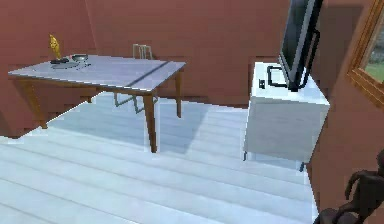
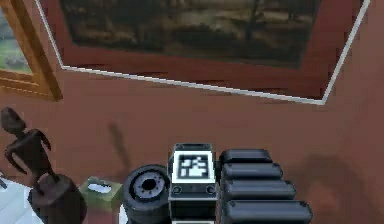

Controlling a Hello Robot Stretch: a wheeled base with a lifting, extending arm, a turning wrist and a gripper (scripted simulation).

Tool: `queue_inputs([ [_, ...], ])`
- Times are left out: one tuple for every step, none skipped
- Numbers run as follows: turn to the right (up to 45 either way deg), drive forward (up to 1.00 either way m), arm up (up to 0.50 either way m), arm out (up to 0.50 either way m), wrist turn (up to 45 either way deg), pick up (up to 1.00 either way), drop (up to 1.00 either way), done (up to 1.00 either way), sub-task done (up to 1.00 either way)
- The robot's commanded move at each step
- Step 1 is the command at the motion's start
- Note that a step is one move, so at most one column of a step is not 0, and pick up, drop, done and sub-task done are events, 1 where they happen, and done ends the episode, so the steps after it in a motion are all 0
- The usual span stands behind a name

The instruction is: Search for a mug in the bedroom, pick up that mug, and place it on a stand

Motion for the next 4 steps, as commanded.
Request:
queue_inputs([
  [-18.0, 0.00, 0.00, 0.00, 0.0, 0.00, 0.00, 0.00, 0.00],
  [-3.0, 0.00, 0.00, 0.00, 0.0, 0.00, 0.00, 0.00, 0.00],
  [45.0, 0.00, 0.00, 0.00, 0.0, 0.00, 0.00, 0.00, 0.00],
  [45.0, 0.00, 0.00, 0.00, 0.0, 0.00, 0.00, 0.00, 0.00],
])
